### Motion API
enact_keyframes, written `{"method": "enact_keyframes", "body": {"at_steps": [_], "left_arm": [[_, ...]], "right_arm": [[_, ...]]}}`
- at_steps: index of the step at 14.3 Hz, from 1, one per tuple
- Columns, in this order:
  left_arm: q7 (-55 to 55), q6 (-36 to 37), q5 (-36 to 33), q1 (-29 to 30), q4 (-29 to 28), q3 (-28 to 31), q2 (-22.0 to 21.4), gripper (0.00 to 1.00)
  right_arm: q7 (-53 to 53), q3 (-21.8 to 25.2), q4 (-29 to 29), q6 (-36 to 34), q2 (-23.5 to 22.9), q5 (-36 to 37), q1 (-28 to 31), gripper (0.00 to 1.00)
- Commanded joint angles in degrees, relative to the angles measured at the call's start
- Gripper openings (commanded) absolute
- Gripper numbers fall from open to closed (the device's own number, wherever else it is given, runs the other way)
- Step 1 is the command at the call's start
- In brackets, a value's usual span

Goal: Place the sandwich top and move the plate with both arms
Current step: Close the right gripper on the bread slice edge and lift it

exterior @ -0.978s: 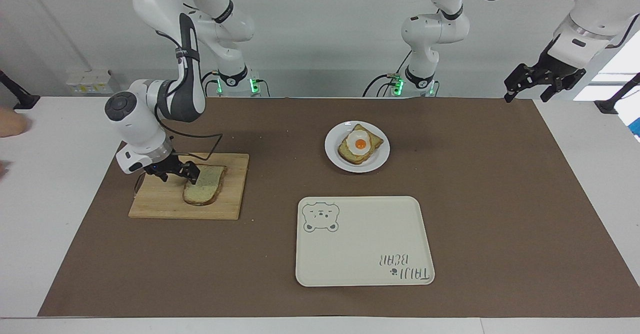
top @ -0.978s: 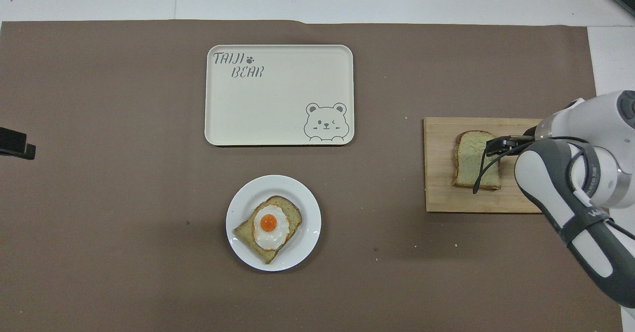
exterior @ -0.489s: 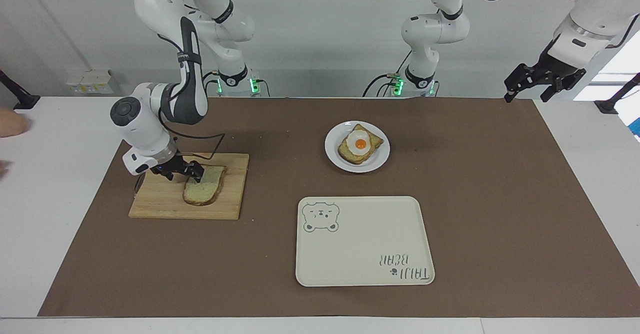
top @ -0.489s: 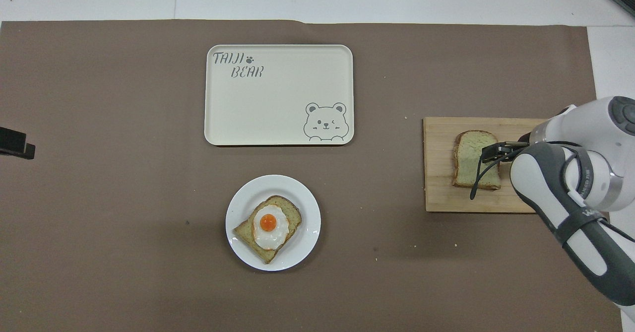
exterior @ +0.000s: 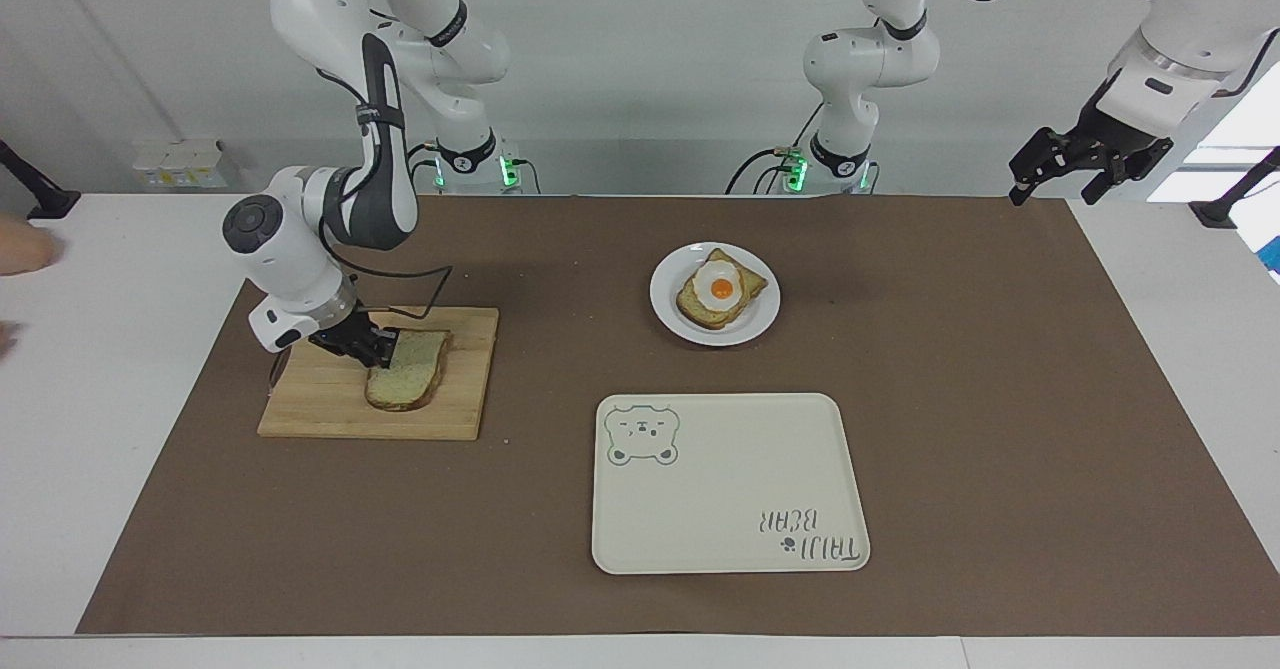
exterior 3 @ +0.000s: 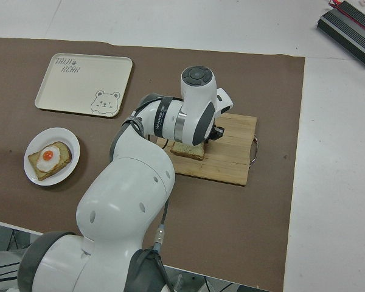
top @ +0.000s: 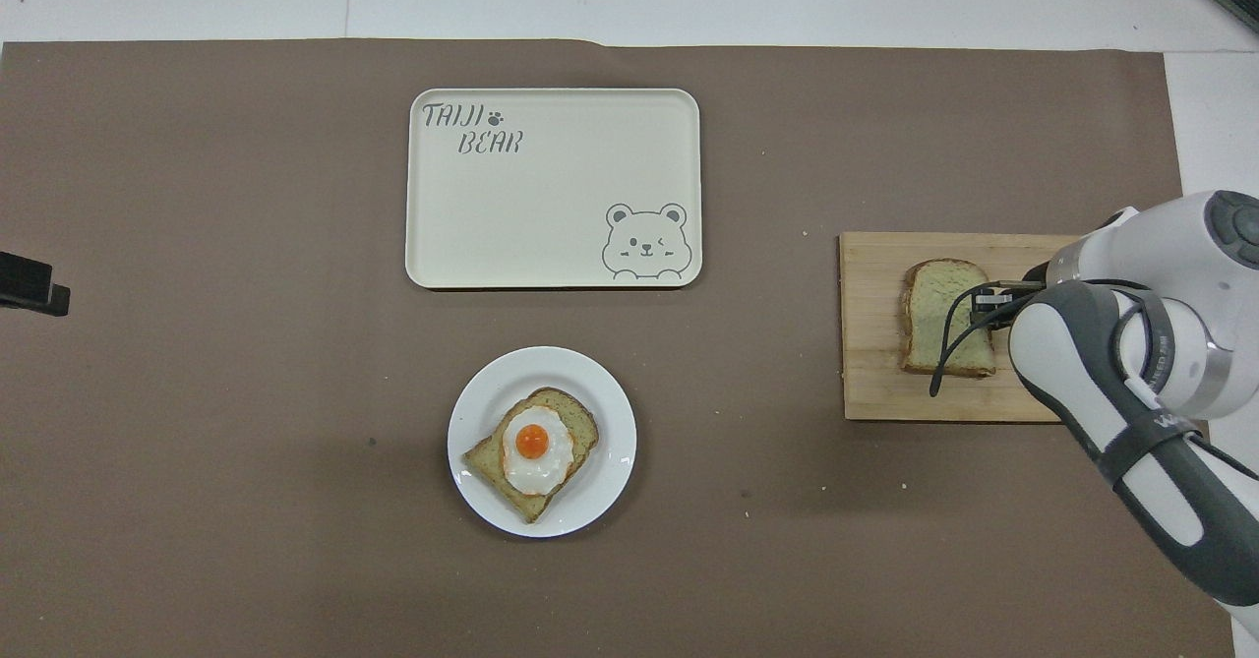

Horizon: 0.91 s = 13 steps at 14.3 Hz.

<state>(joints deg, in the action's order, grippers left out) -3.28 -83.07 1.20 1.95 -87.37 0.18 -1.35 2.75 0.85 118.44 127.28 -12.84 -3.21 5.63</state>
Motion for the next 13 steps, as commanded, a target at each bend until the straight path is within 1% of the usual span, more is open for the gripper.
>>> {"method": "enact_keyframes", "body": {"at_steps": [1,3,4,5,11,13], "left_arm": [[0.47,0.1,-0.41,0.68,-1.58,-0.45,-1.46,1.0],[0.47,0.1,-0.41,0.68,-1.67,-0.45,-1.46,1.0],[0.47,0.1,-0.41,0.68,-1.58,-0.45,-1.46,1.0],[0.47,0.1,-0.41,0.68,-1.58,-0.45,-1.46,1.0],[0.47,0.1,-0.41,0.68,-1.58,-0.45,-1.46,1.0],[0.47,0.1,-0.41,0.68,-1.58,-0.45,-1.46,1.0]], "right_arm": [[2.43,-0.14,0.65,1.48,-0.17,-2.06,1.05,0.22],[2.43,-0.23,0.65,1.48,-0.43,-2.24,1.05,0.22],[2.35,-0.23,0.65,1.48,-0.44,-2.59,1.05,0.15],[2.08,-0.14,0.65,1.48,-0.52,-2.85,1.05,0.0],[1.99,-0.14,-0.13,0.7,-0.96,-3.12,1.05,0.0],[2.08,-0.23,-1.27,0.16,-0.18,-3.03,0.88,0.0]]}}
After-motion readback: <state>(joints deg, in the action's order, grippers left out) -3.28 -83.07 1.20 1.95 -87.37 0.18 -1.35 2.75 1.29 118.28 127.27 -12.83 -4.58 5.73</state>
